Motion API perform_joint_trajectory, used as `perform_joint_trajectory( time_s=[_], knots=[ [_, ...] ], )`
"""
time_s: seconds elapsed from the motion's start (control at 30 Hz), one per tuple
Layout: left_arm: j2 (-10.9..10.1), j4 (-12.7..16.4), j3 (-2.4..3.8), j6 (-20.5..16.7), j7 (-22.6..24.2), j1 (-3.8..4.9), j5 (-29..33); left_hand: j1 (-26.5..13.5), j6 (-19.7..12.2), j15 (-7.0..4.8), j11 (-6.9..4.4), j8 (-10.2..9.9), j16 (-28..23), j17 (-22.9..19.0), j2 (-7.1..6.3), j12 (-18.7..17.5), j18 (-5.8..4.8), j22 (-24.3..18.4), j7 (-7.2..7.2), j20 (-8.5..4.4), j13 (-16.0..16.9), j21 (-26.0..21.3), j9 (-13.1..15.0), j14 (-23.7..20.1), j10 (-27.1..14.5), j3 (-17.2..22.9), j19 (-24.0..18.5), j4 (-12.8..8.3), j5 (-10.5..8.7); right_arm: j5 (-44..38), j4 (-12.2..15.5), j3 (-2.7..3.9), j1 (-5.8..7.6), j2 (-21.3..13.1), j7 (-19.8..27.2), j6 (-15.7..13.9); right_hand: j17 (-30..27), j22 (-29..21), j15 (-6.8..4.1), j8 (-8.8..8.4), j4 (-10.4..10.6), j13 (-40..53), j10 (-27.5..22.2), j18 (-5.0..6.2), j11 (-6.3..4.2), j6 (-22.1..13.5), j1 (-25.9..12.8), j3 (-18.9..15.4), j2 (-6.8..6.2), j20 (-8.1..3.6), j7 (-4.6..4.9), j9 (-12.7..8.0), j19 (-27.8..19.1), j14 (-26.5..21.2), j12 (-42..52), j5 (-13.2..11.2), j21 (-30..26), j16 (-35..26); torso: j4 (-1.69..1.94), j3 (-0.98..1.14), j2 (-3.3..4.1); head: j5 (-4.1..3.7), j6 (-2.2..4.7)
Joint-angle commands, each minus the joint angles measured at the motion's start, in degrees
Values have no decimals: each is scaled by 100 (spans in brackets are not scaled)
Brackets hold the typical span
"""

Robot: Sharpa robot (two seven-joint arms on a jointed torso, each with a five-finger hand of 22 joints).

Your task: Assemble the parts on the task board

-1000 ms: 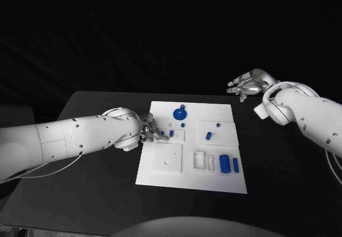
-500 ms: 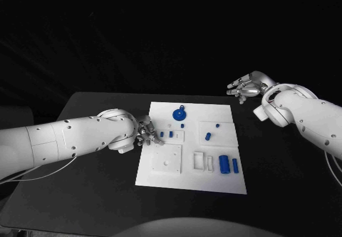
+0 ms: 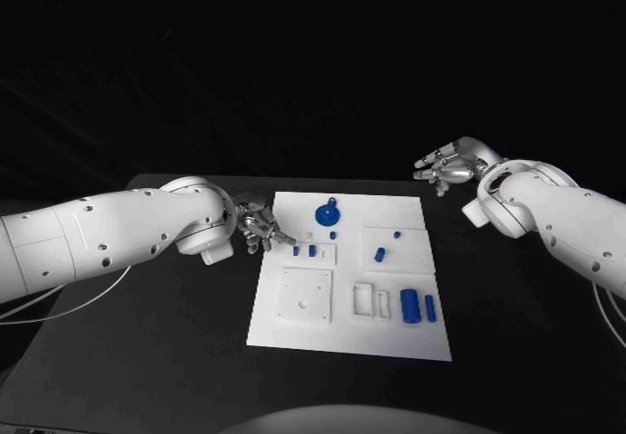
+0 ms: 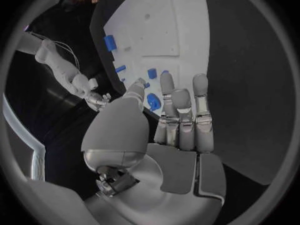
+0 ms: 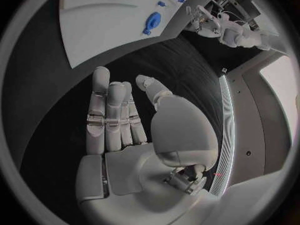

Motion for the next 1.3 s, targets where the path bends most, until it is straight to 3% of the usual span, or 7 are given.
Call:
perform_joint_trajectory(
  time_s=[0.03, 0.27, 0.43, 0.9, 1.1, 1.17, 1.3],
  knots=[
    [17, -5, 47, 328, 376, 110, 423, 16, -38, 10, 8, 25, -78, -151, 82, -134, -81, -131, 16, 22, -33, -206, -115, -70, -52, -77, 34, -123, 37, 14, -16, 1, -8, 12, 66, 80, -8, -11, -9, -19, 33, -8, -16, -28, 3, -39, -65, -22, 9, -27, 24, -5, 163, -39, 0, 28, -32, -35, -6, -9, -3, -16, 27],
    [116, -93, 134, -138, 722, 264, 447, 279, 160, 13, 0, 59, -330, -373, 251, -535, -86, -261, -34, 28, -142, -448, -221, -113, -106, 139, 79, -430, 2251, 43, -71, 1, -14, 36, 81, 96, -10, -16, -8, -18, 41, -7, -20, -29, 4, -40, -69, -32, 8, -25, 23, -5, 160, -43, 1, 28, -36, -38, -10, 7, 3, -34, 74],
    [274, -166, 145, -399, 872, 291, 454, 272, 381, -53, -67, 304, -195, -317, 193, -614, -107, -122, -176, -44, -95, -405, 335, -91, 7, 651, 144, -778, 2893, 53, -99, 1, -16, 61, 85, 98, -12, -20, -7, -18, 48, -7, -23, -30, 5, -45, -67, -45, 8, -24, 24, -5, 160, -44, 1, 28, -39, -40, -13, 11, 2, -26, 96],
    [872, -663, 95, -356, 840, 286, 287, -595, -89, -81, -97, 1203, 36, -291, 48, -437, -48, 338, -219, -61, 263, -231, 1629, -130, -33, 2535, 78, -1628, 2189, 57, -109, 1, -16, 113, 84, 89, -12, -26, -9, -18, 61, -7, -21, -29, 3, -41, -62, -52, 23, -25, 23, -4, 166, -39, 4, 33, -39, -37, -19, 6, 9, -67, 129],
    [1143, -891, 40, -351, 839, 228, 6, -412, 8, -65, -92, 847, 37, -341, -90, -298, -119, 212, -212, -53, 384, -394, 995, -92, -32, 1578, 168, -1099, 781, 57, -103, 1, -16, 136, 90, 87, -12, -26, -9, -18, 61, -7, -21, -29, 3, -41, -62, -52, 23, -25, 23, -4, 166, -39, 4, 33, -39, -37, -20, 6, 8, -94, 115],
    [1241, -964, 11, -428, 934, 183, -169, 5, -96, -34, -43, 516, 22, -367, 14, -291, -121, 172, -66, -34, 404, -468, 443, -96, -68, 919, 194, -951, -502, 57, -95, 1, -16, 141, 93, 87, -12, -27, -10, -18, 65, -6, -21, -29, 3, -39, -61, -49, 26, -26, 23, -4, 169, -37, 6, 33, -38, -35, -20, 5, 11, -108, 109],
    [1331, -1041, -56, -683, 1198, 111, -479, 646, -60, 42, 42, 199, -129, -461, 220, -521, -105, 109, 82, 42, 276, -668, -666, -256, -259, 448, 100, -946, -496, 58, -87, 1, -16, 142, 100, 77, -12, -29, -11, -18, 71, -4, -21, -29, 2, -37, -60, -45, 30, -27, 22, -4, 172, -35, 8, 33, -37, -33, -16, 5, 11, -130, 109]
  ],
)
